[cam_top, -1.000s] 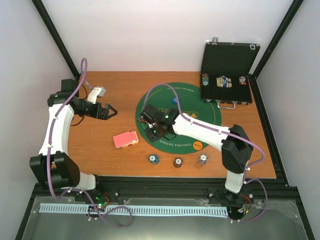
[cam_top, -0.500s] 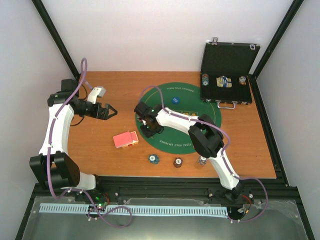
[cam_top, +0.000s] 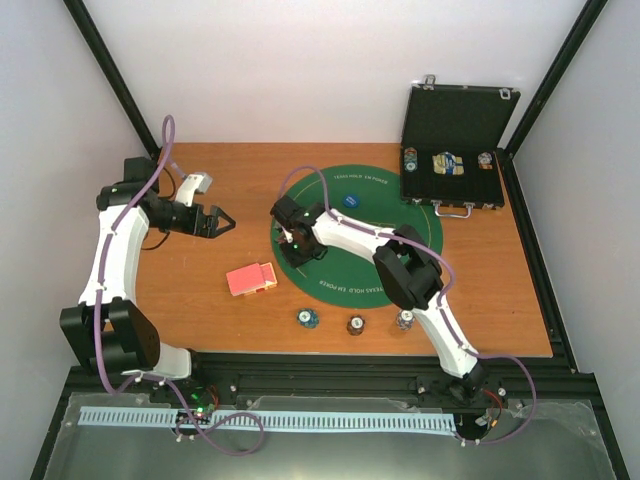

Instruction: Distribute texas hold em gaming equipment

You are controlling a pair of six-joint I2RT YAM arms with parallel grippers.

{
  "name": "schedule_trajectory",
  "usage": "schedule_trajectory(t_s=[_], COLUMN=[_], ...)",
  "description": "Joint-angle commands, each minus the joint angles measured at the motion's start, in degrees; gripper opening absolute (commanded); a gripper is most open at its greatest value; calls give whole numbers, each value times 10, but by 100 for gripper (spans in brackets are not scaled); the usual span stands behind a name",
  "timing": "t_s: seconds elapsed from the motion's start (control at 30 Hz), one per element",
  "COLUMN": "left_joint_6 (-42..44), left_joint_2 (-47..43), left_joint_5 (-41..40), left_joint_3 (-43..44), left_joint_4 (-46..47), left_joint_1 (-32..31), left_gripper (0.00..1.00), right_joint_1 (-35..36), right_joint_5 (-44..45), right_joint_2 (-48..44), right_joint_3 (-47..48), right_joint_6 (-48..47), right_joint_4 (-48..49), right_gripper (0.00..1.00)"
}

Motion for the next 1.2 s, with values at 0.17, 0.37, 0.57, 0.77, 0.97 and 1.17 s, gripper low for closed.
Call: schedule_trajectory(t_s=[0.17,0.37,0.57,0.77,0.97,1.17], left_joint_6=[-10,-13,-12,-12,-11,-8], left_joint_2=[2,4,1,-4,-5,-9], left_joint_5=[12,17,16,14,17,22], left_joint_3=[28,28,27,24,27,27], left_joint_4=[2,3,0,-2,-4,-6], left_joint_1=[2,3,3,3,2,2], left_gripper=[100,100,100,100,100,100], right_joint_1=[-21,-21,-21,-16,55,150], right_joint_5=[-11,-4,15,40,65,76], right_joint_2=[35,31,-13,-89,-226,-281], right_joint_3=[20,17,12,3,-158,-256], right_joint_6=[-2,-2,-8,-5,24,80], right_joint_4=[12,6,-1,-28,5,16], right_gripper=[17,49,68,71,82,91])
